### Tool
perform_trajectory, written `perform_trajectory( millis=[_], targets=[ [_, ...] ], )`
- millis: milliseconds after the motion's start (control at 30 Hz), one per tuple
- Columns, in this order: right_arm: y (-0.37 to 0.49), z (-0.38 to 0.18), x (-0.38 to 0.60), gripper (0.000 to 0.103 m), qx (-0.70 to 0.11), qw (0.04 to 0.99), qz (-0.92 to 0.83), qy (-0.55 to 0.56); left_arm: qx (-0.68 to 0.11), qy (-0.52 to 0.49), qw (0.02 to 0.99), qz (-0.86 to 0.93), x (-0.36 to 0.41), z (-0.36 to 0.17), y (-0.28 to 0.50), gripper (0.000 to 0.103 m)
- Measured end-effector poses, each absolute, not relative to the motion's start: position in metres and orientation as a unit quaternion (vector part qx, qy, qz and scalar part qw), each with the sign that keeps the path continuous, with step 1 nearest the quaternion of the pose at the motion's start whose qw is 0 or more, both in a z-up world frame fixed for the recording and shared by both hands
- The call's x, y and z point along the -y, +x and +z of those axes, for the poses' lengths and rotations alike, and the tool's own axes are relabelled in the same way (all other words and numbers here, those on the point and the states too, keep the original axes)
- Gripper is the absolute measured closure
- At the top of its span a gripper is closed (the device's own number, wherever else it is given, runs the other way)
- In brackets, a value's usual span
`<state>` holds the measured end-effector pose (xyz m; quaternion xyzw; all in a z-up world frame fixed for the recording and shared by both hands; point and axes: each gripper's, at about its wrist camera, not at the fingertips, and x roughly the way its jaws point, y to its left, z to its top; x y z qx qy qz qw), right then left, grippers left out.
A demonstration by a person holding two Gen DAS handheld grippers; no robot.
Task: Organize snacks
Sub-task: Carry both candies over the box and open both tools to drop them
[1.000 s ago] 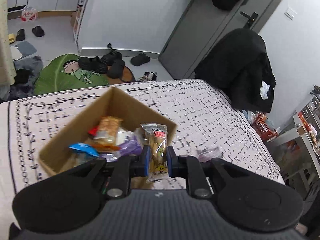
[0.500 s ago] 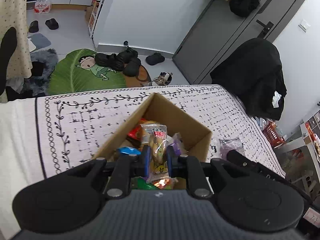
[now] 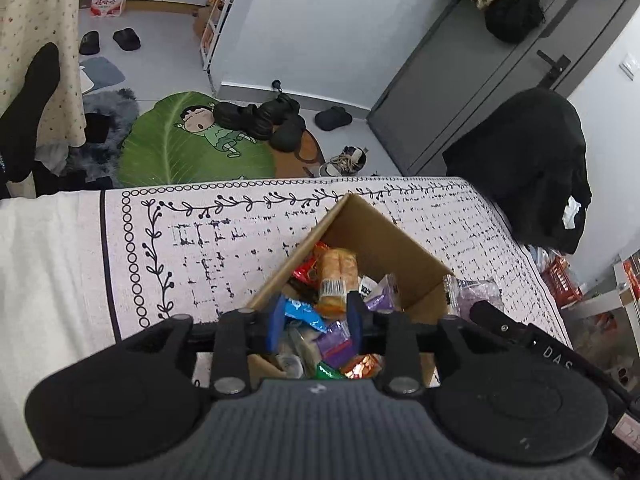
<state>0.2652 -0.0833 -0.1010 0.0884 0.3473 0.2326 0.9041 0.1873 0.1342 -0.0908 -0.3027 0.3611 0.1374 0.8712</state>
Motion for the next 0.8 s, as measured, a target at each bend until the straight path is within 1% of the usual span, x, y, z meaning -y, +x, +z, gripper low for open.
perform_trajectory(
  millis=[100, 133, 200, 267, 333, 400, 433, 500, 567, 633, 700, 800],
  targets=[
    [0.272, -0.1, 0.081, 0.074, -0.349, 0.906, 0.226, 0.085, -0.363, -0.307, 0.869, 0.14, -0.136, -0.092, 0.188, 0.07],
    [0.275, -0.098, 0.08, 0.074, -0.349, 0.906, 0.224, 0.084, -0.365, -0.308, 0.868, 0.14, -0.137, -0.092, 0.188, 0.068],
    [0.279, -0.096, 0.078, 0.072, -0.347, 0.907, 0.224, 0.083, -0.369, -0.307, 0.866, 0.139, -0.136, -0.093, 0.189, 0.059],
    [0.285, -0.092, 0.074, 0.068, -0.344, 0.908, 0.225, 0.082, -0.373, -0.303, 0.866, 0.136, -0.134, -0.092, 0.19, 0.054],
    [0.289, -0.091, 0.073, 0.067, -0.344, 0.907, 0.226, 0.088, -0.378, -0.291, 0.869, 0.128, -0.131, -0.089, 0.193, 0.049],
    [0.288, -0.089, 0.074, 0.061, -0.344, 0.906, 0.226, 0.097, -0.383, -0.283, 0.87, 0.127, -0.129, -0.086, 0.195, 0.035],
    [0.287, -0.088, 0.076, 0.06, -0.342, 0.907, 0.224, 0.1, -0.383, -0.28, 0.871, 0.126, -0.128, -0.084, 0.195, 0.032],
    [0.283, -0.087, 0.079, 0.06, -0.341, 0.908, 0.221, 0.105, -0.383, -0.277, 0.873, 0.124, -0.127, -0.083, 0.195, 0.023],
    [0.278, -0.085, 0.084, 0.06, -0.344, 0.906, 0.221, 0.11, -0.386, -0.274, 0.873, 0.12, -0.125, -0.081, 0.196, 0.019],
    [0.273, -0.084, 0.089, 0.059, -0.35, 0.904, 0.221, 0.108, -0.39, -0.269, 0.873, 0.117, -0.122, -0.079, 0.196, 0.018],
    [0.265, -0.081, 0.094, 0.052, -0.354, 0.904, 0.217, 0.105, -0.394, -0.263, 0.873, 0.114, -0.118, -0.076, 0.196, 0.017],
    [0.256, -0.077, 0.107, 0.045, -0.363, 0.901, 0.21, 0.11, -0.398, -0.255, 0.875, 0.109, -0.113, -0.07, 0.194, 0.015]
  ],
)
